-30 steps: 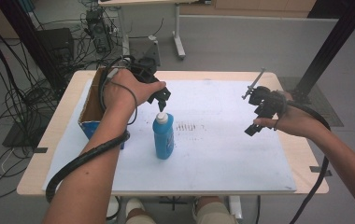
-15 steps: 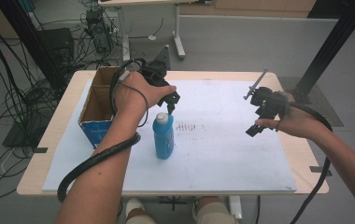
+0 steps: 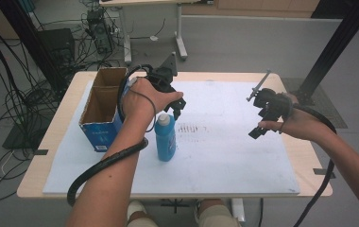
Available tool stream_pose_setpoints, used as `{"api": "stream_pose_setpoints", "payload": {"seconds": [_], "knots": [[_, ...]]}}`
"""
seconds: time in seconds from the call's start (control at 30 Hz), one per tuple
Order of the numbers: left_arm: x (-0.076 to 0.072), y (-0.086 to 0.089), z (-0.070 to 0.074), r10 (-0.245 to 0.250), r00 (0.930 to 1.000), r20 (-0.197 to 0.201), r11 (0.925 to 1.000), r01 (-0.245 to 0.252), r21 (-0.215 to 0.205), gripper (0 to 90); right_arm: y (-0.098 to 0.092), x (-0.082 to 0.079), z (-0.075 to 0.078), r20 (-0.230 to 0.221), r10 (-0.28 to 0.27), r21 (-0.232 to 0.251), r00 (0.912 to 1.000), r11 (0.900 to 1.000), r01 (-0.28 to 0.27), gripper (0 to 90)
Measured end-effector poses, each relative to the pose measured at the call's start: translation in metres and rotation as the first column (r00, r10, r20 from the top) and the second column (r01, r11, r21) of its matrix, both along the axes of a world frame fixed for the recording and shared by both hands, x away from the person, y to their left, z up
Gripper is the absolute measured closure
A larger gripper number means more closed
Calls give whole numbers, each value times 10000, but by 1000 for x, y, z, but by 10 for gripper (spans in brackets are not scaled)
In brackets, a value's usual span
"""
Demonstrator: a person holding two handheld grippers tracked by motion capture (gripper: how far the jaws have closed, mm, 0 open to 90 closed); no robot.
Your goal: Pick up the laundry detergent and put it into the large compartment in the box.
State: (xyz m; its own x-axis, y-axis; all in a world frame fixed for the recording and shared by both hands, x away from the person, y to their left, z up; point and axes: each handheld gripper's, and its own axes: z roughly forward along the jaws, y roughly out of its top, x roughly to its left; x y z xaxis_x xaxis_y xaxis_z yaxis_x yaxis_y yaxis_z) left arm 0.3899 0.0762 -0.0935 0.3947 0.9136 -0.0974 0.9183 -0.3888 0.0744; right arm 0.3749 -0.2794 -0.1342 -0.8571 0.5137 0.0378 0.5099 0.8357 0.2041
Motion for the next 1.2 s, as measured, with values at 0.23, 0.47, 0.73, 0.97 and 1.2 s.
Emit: {"api": "stream_pose_setpoints", "payload": {"seconds": [0.23,0.47,0.73,0.97,1.2], "knots": [[4,-3,-12,132,9998,-119,9999,-132,75,56,0,0,-1,-29,-33,7,10000,10000,33,57],[7,-6,-25,111,9996,-266,9999,-108,103,56,-2,1,-2,-60,-65,28,10000,10000,65,57],[8,-9,-36,80,9992,-402,9999,-75,147,56,-4,1,-4,-91,-115,109,9999,9999,116,57],[9,-11,-45,117,9984,-560,9998,-106,196,55,-4,1,-6,-131,-91,74,9999,9999,91,57],[11,-14,-50,17,9981,-617,9997,-3,228,55,-3,0,-6,-79,-30,94,10000,10000,31,58]]}}
